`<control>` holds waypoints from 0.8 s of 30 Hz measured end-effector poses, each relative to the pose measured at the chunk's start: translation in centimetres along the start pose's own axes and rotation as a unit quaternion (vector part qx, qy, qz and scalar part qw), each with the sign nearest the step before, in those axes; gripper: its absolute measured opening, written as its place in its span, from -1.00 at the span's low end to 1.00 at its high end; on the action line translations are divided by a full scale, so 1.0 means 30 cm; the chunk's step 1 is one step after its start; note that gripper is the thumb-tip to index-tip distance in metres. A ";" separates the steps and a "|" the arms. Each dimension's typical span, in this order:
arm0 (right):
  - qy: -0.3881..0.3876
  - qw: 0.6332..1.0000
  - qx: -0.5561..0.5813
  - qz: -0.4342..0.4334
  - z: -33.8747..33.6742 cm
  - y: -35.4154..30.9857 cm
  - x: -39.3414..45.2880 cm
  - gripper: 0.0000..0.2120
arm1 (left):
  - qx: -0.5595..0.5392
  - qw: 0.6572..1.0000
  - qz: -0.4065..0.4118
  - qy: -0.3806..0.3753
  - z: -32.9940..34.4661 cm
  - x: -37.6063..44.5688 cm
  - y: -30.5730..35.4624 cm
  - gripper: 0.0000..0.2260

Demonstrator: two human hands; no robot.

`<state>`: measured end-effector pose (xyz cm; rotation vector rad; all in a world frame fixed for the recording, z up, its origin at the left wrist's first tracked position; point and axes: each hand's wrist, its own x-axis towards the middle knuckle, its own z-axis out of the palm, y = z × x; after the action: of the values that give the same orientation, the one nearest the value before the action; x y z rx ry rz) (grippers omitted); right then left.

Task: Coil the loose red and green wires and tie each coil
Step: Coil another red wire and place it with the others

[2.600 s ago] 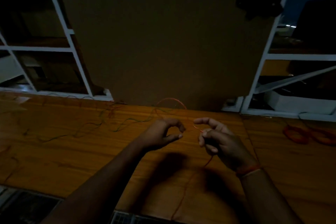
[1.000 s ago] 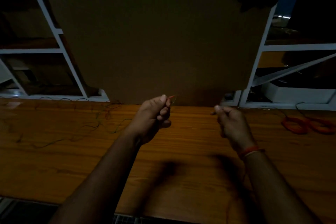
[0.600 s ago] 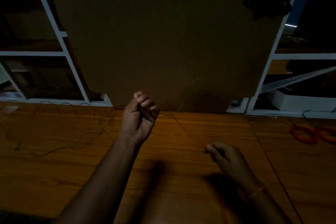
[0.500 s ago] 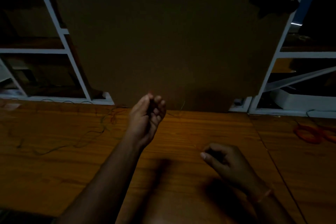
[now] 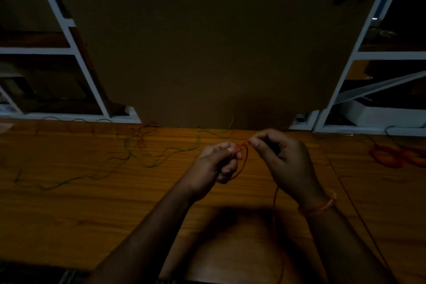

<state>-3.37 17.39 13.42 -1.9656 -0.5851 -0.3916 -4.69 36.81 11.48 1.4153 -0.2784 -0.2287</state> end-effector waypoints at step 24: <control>-0.128 0.984 0.101 0.065 0.093 0.031 -0.003 -0.62 | -0.305 0.938 -0.102 -0.129 -0.040 -0.095 -0.008 -0.77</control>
<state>-2.86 19.51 11.44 -1.8580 -0.6275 0.0041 -6.99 38.80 10.93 0.7928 -0.2458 -0.6195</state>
